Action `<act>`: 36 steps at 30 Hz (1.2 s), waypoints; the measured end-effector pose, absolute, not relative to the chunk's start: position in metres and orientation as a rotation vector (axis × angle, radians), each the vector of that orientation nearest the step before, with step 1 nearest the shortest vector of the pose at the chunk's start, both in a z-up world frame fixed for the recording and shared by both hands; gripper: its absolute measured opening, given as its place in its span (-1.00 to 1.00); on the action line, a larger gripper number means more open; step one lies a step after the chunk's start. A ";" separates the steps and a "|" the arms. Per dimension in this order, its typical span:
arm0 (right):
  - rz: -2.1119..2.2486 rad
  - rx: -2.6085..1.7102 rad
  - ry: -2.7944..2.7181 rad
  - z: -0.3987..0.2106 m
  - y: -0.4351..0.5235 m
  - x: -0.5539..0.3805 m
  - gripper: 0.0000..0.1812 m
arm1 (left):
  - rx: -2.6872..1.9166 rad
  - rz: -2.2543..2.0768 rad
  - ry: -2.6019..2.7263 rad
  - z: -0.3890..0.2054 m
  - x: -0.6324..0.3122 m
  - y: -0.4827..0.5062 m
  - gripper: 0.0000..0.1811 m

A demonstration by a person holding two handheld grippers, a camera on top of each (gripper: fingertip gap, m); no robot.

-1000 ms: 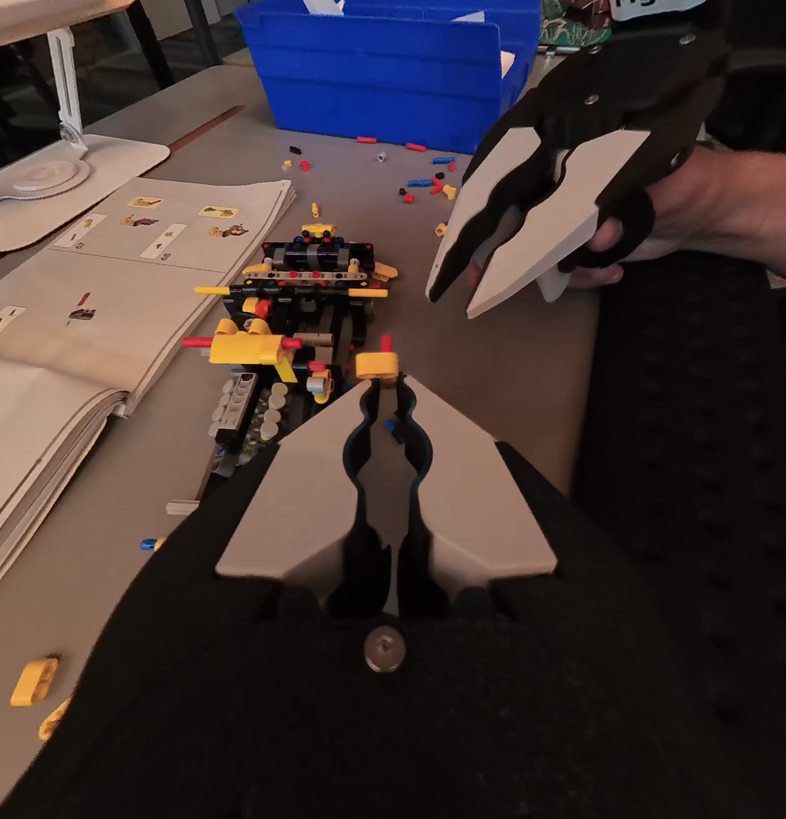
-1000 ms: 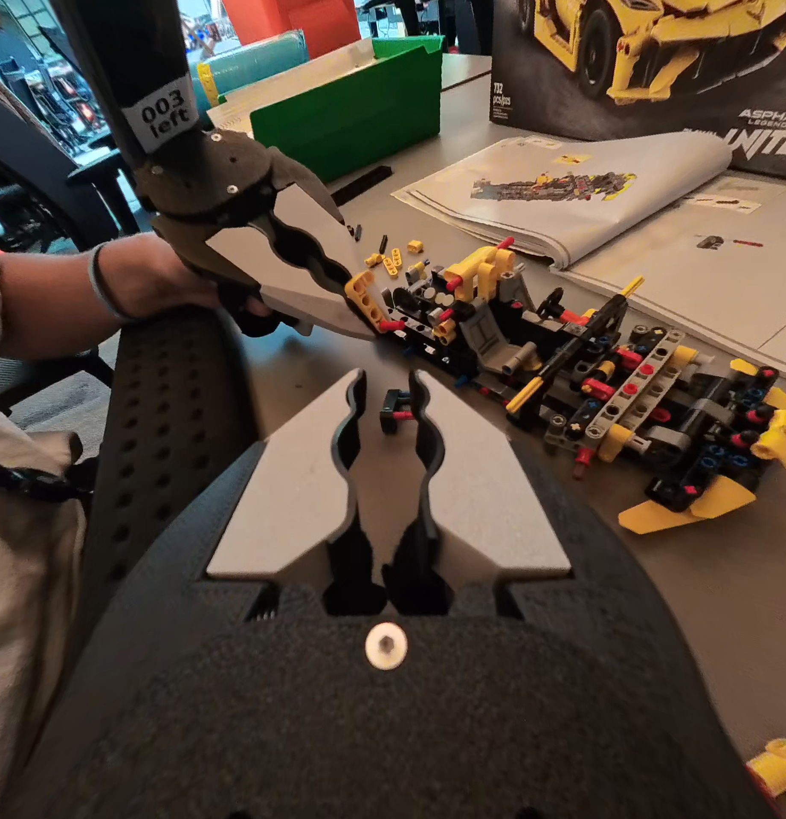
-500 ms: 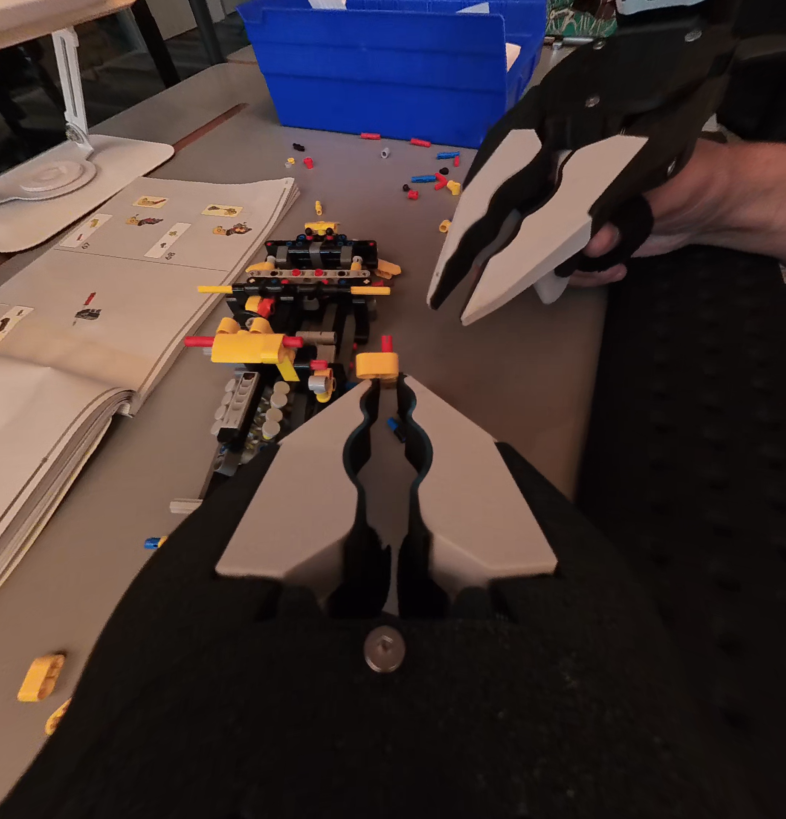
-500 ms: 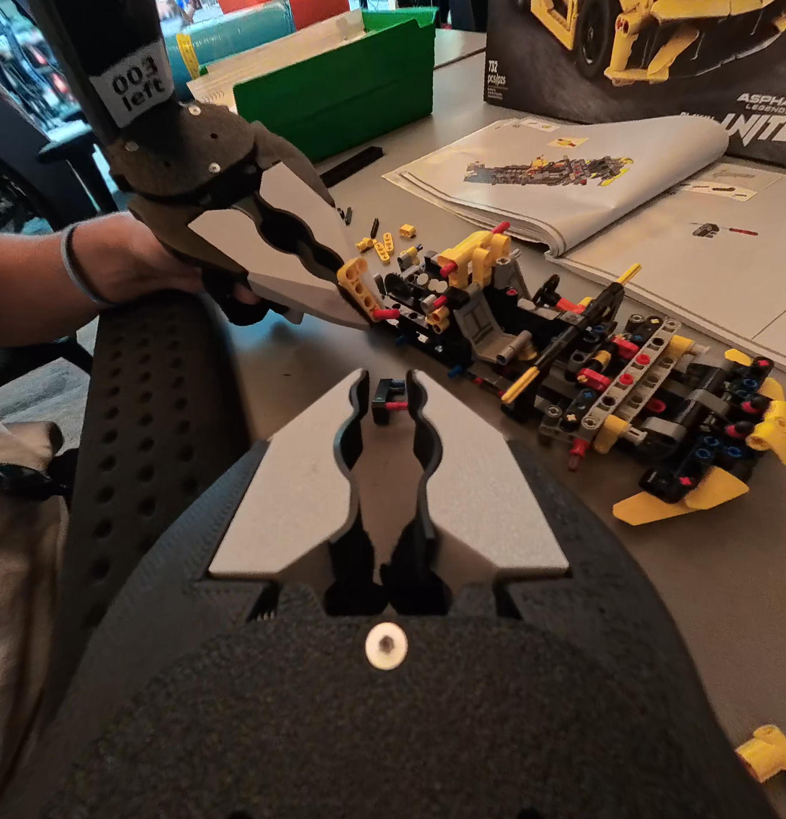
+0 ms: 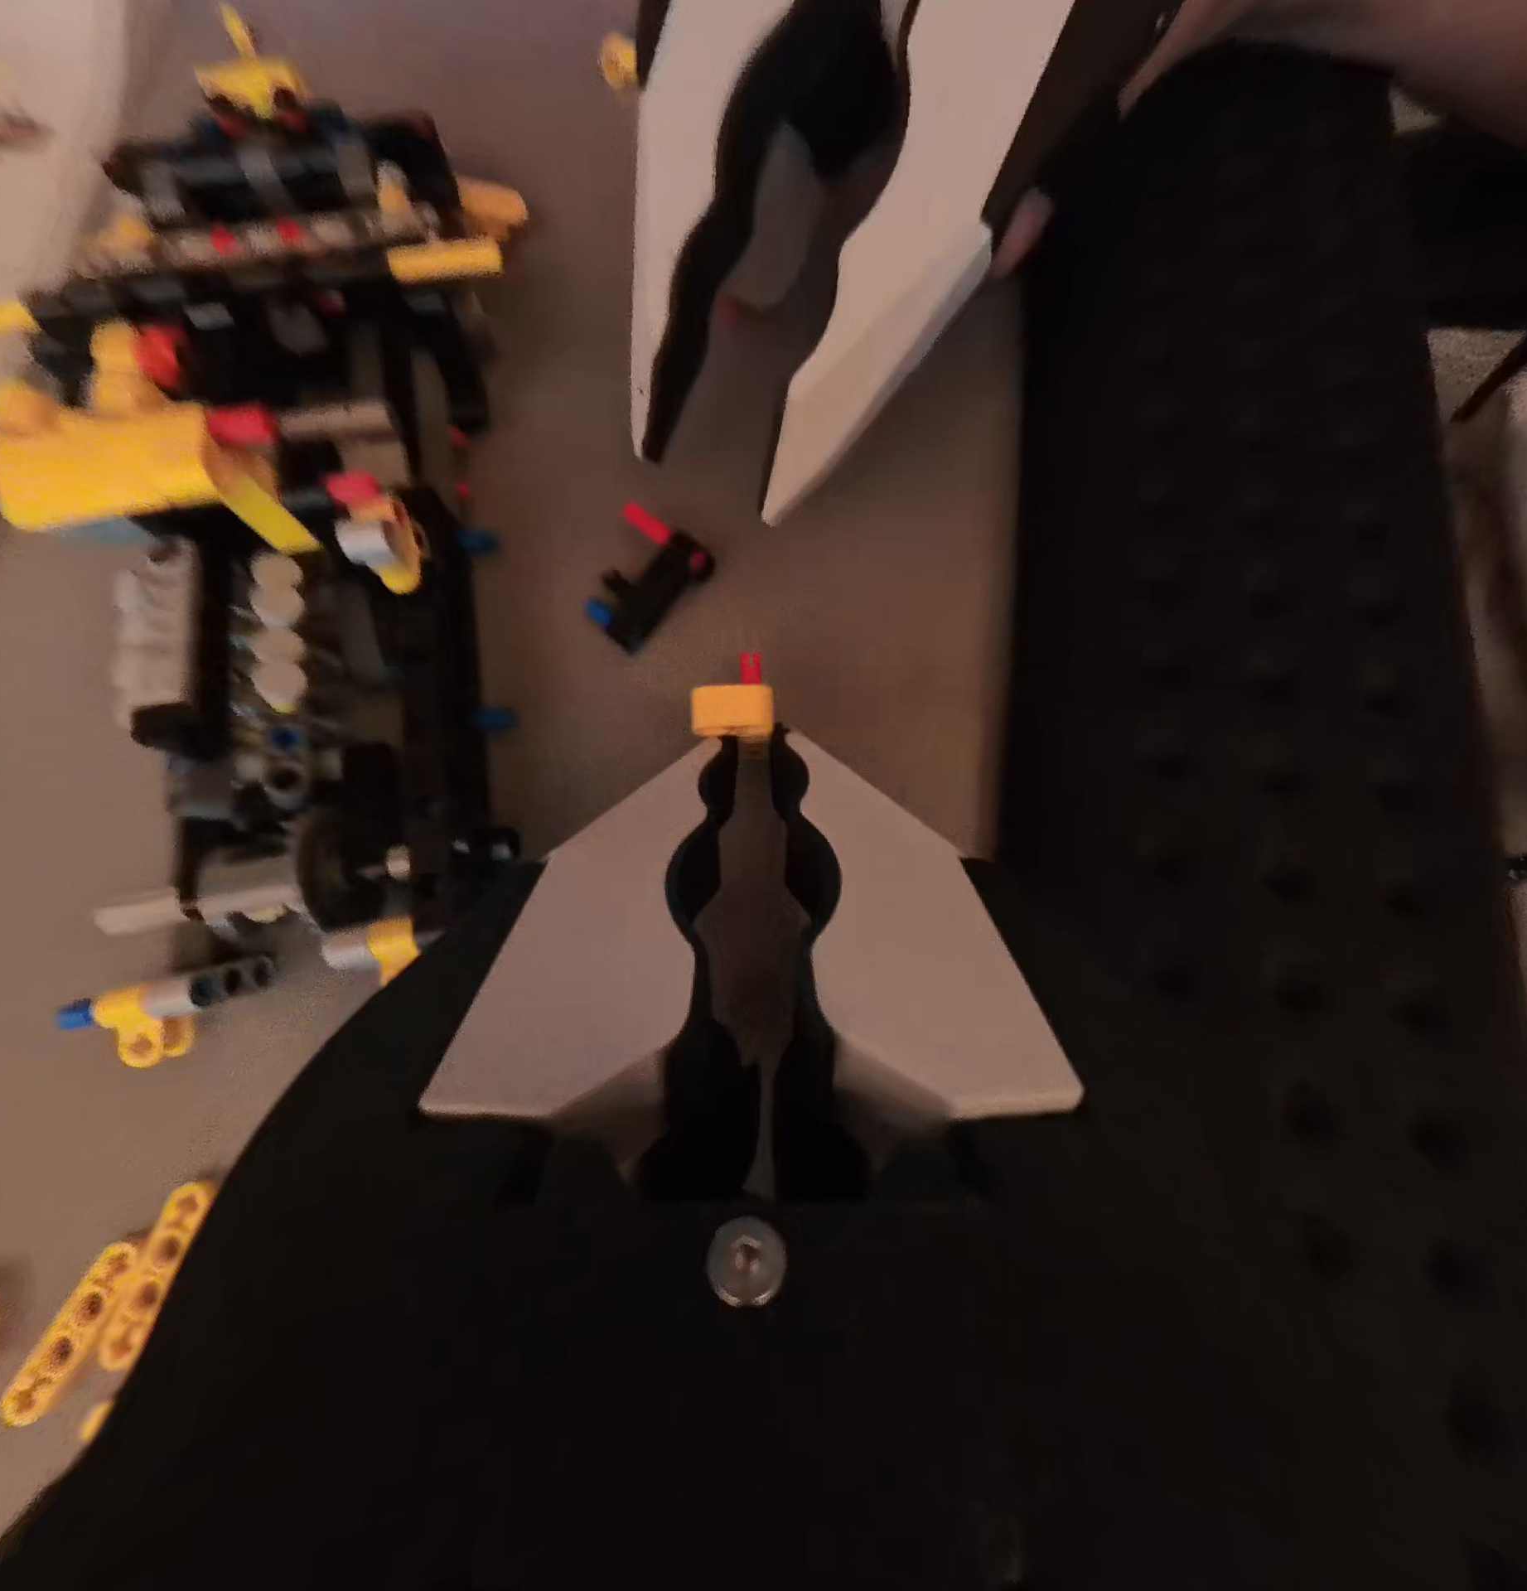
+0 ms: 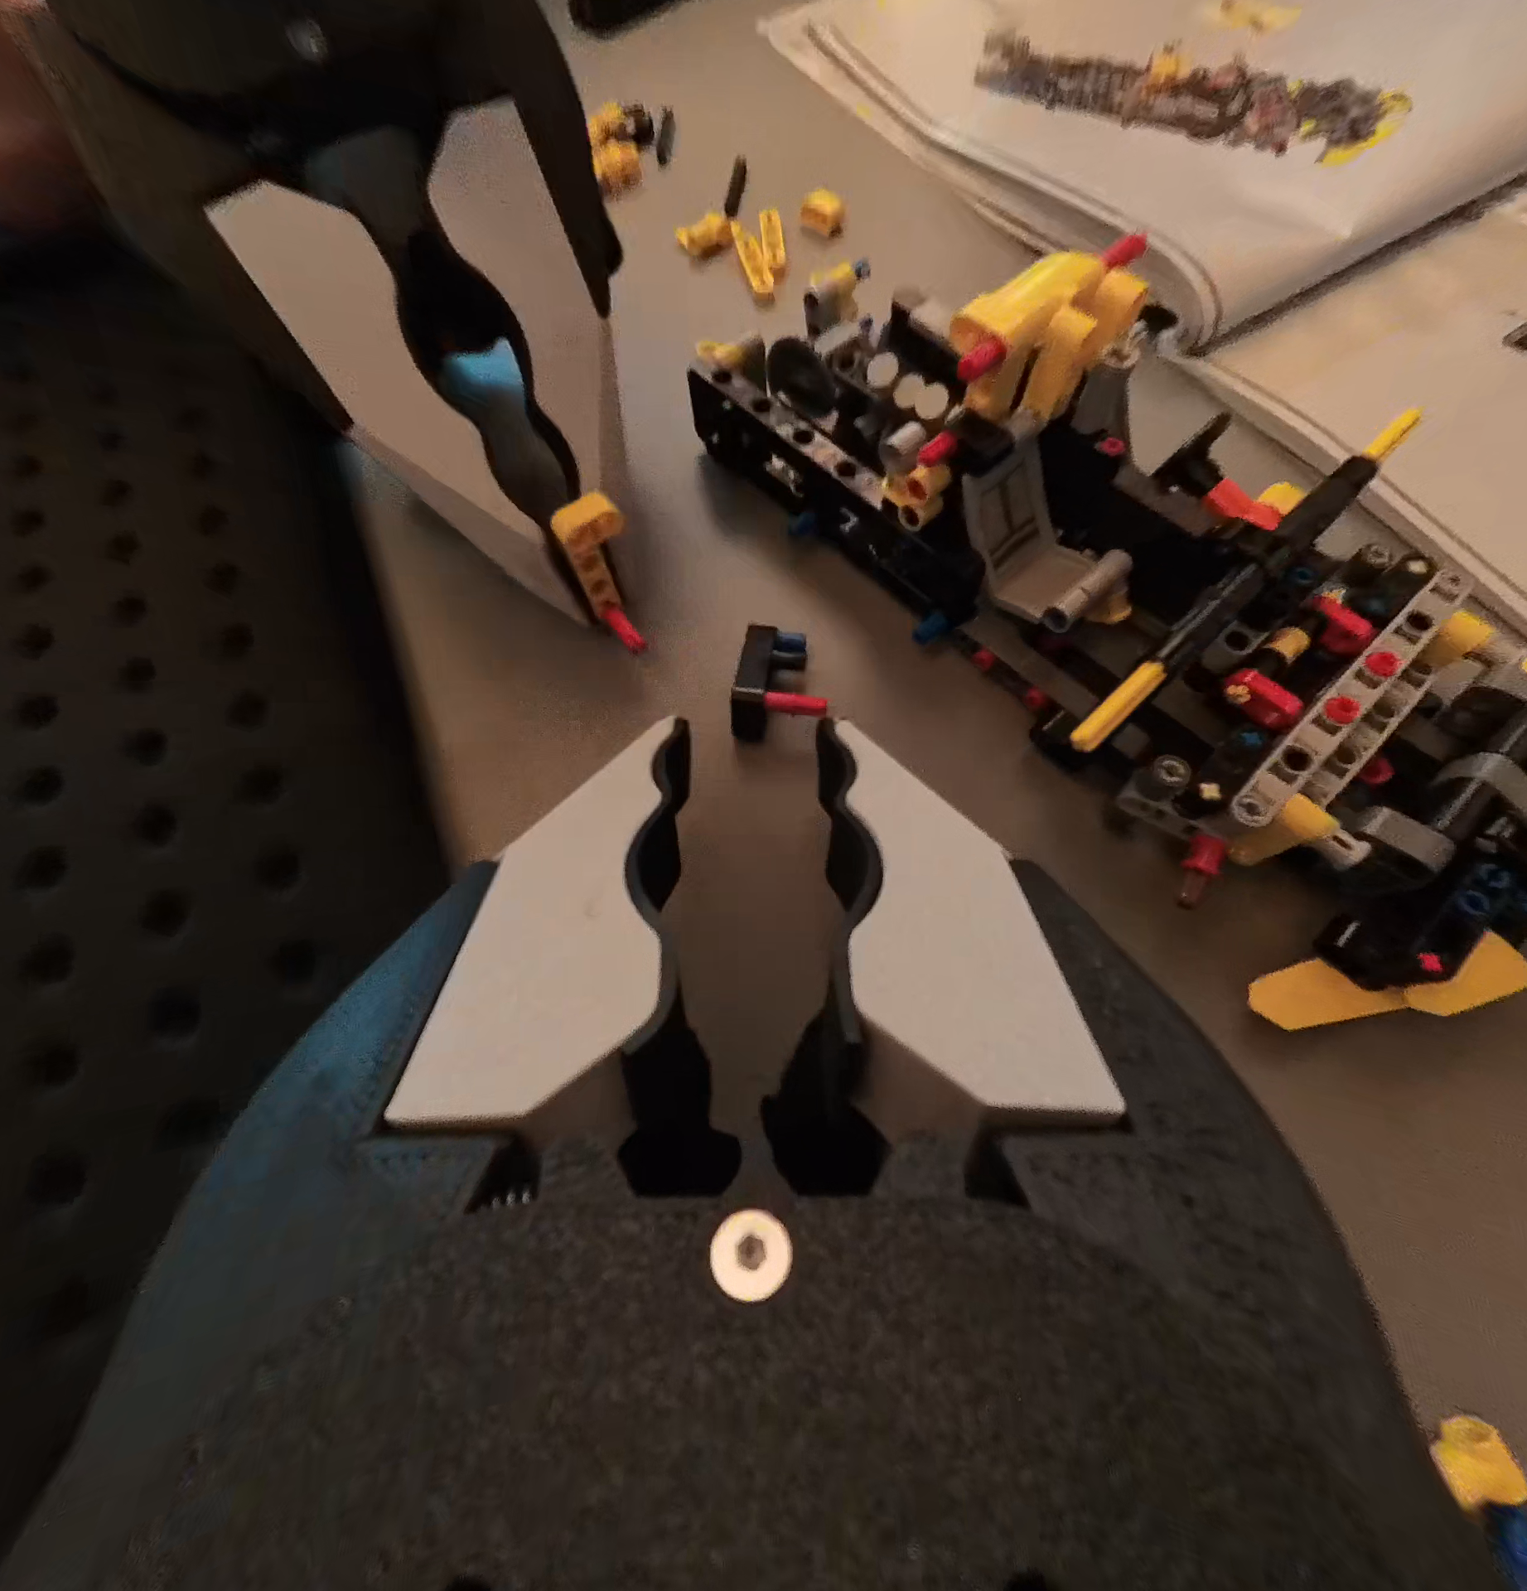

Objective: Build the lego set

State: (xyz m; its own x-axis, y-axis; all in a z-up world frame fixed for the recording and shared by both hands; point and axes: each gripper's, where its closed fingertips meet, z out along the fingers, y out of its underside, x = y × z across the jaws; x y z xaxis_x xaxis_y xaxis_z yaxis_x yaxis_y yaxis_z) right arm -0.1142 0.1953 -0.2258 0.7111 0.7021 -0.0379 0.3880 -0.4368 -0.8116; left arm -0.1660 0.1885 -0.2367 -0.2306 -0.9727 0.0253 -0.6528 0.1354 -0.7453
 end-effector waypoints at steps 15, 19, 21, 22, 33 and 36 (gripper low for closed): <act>0.338 -2.152 -0.881 -0.243 0.205 -0.122 -0.92 | -1.512 -0.826 1.964 -0.235 -0.158 0.184 -0.76; 0.337 -2.152 -0.877 -0.242 0.205 -0.121 -0.92 | -1.513 -0.807 1.931 -0.228 -0.159 0.190 -0.72; 0.381 -2.145 -0.847 -0.238 0.205 -0.120 -0.92 | -1.507 -0.789 1.913 -0.223 -0.160 0.194 -0.71; 0.405 -2.132 -0.824 -0.233 0.205 -0.120 -0.92 | -1.503 -0.772 1.898 -0.219 -0.161 0.196 -0.70; 0.894 -1.960 -0.635 -0.185 0.194 -0.133 -0.93 | -1.243 -0.482 1.715 -0.181 -0.145 0.220 -0.69; 0.932 -1.979 -0.627 -0.188 0.192 -0.133 -0.93 | -1.163 -0.472 1.765 -0.182 -0.144 0.208 -0.70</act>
State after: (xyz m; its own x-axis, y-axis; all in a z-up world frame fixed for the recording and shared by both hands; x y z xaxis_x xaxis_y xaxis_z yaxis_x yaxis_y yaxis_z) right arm -0.1329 0.1919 -0.1877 0.5983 0.7068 -0.3773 0.0825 -0.5228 -0.8485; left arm -0.1436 0.2082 -0.1824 -0.1102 -0.8635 -0.4921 -0.5025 0.4756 -0.7220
